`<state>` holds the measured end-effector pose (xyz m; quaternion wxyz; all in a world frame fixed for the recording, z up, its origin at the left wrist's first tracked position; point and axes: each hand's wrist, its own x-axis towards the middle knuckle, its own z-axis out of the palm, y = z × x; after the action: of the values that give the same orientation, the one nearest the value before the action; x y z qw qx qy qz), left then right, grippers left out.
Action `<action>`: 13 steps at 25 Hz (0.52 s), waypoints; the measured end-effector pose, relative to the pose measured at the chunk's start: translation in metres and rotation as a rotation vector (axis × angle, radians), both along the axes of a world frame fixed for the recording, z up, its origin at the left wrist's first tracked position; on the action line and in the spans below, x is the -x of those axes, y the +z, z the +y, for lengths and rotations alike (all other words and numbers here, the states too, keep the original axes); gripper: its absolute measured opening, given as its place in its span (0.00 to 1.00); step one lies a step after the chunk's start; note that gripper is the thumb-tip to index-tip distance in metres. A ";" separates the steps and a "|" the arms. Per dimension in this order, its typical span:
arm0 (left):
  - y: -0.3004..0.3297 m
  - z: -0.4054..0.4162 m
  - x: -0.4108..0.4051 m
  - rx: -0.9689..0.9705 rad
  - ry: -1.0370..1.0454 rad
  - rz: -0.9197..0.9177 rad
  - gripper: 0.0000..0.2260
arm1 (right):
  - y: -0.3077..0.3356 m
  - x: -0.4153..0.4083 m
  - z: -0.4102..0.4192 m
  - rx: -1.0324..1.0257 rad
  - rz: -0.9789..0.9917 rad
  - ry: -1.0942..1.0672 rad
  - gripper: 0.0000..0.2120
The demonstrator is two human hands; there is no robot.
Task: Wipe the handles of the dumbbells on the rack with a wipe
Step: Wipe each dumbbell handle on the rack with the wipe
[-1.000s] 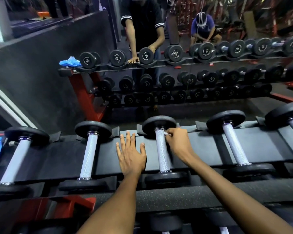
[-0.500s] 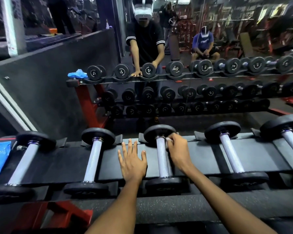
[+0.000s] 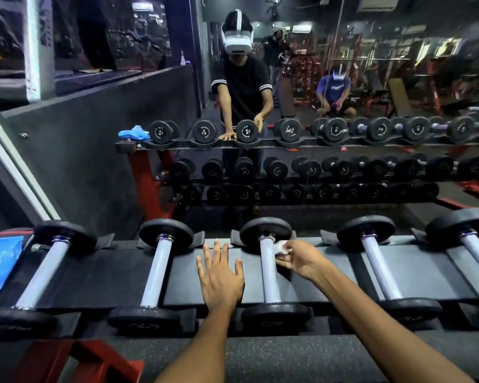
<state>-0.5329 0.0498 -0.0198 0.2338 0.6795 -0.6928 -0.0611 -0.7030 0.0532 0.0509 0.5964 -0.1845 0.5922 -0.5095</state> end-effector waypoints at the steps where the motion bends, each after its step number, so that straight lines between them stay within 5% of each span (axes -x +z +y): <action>1: 0.000 -0.001 0.001 0.008 -0.001 0.003 0.27 | 0.002 -0.003 0.001 0.014 -0.054 0.026 0.11; 3: -0.001 -0.001 0.001 -0.003 -0.005 -0.019 0.27 | -0.001 -0.011 0.001 0.019 -0.192 0.085 0.12; 5: -0.002 0.000 0.001 -0.006 0.006 -0.033 0.27 | -0.007 -0.017 0.002 0.006 -0.098 0.039 0.09; 9: -0.005 -0.001 0.002 0.019 0.008 -0.013 0.34 | -0.003 -0.004 0.019 0.307 0.727 0.019 0.07; 13: -0.001 -0.001 0.002 0.007 0.009 -0.009 0.30 | 0.022 -0.010 0.008 1.165 1.604 0.481 0.13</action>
<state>-0.5346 0.0484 -0.0212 0.2332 0.6821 -0.6909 -0.0544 -0.6927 0.0610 0.0725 -0.0721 -0.8472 0.4244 -0.3113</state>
